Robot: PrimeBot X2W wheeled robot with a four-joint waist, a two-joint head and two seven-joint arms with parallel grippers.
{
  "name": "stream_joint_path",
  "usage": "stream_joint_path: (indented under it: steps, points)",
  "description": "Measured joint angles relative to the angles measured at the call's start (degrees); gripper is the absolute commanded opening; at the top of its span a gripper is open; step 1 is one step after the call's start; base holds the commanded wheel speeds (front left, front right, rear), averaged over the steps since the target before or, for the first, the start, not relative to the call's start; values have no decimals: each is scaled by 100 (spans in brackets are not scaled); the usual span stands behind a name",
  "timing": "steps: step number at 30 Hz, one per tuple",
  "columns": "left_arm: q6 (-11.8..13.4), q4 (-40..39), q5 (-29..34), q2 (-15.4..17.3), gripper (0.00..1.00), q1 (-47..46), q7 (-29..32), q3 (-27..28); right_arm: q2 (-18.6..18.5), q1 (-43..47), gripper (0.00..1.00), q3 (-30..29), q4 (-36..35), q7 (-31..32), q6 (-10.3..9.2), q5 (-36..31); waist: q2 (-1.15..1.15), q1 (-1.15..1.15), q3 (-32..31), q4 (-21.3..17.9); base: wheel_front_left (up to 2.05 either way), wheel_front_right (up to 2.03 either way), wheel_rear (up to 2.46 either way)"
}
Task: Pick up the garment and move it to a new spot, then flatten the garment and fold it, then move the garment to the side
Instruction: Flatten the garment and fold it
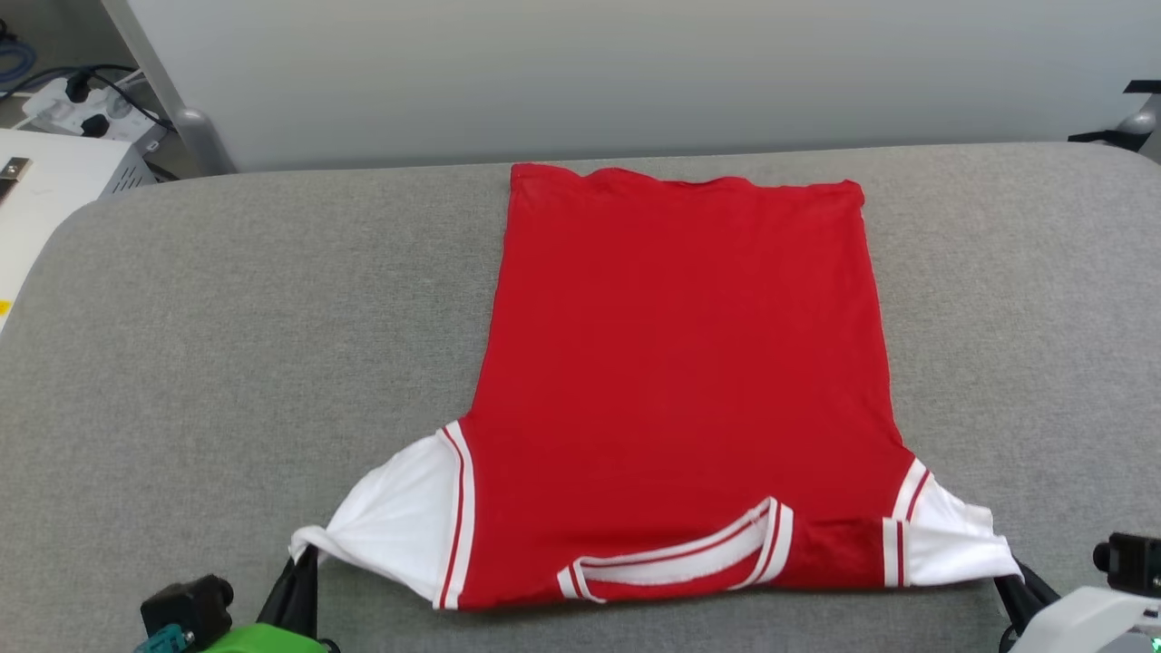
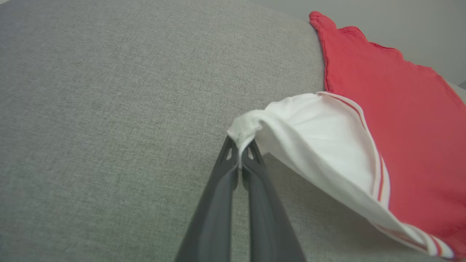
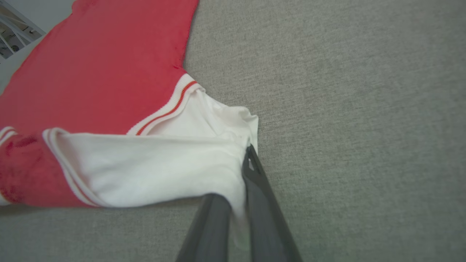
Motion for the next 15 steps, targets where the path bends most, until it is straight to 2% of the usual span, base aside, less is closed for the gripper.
stream_joint_path:
  steps: [5, 6, 7, 8, 9, 10, 15]
  points:
    - [175, -374, -8, 22, 0, 502, 189, -44, 323, 623, 0, -531, -401, 286, 0, -491, 0, 0, -54, 19, 0, 0, 0]
    - [182, -444, -7, 32, 0, 561, 207, -76, 389, 700, 10, -592, -486, 370, 0, -597, 0, 0, -44, 18, 0, 0, 0]
    - [188, -493, 1, 46, 0, 588, 236, -114, 450, 742, 35, -641, -547, 432, -1, -645, 0, 0, -35, 19, 0, 0, 0]
    - [189, -543, 25, 66, 0, 593, 253, -153, 509, 778, 53, -682, -625, 495, -1, -730, 0, 0, -26, 24, 0, 0, 0]
    - [189, -589, 57, 94, 0, 592, 302, -196, 566, 808, 87, -733, -691, 556, -1, -814, 0, 0, -20, 36, 0, 0, 0]
    - [189, -622, 86, 123, 0, 592, 344, -250, 644, 815, 100, -832, -731, 578, -2, -832, 0, 0, -14, 49, 0, 0, 0]
    - [189, -731, 172, 168, 0, 556, 431, -402, 967, 793, 100, -1134, -1307, 616, -7, -1112, 0, 0, -10, 119, 0, 0, 0]
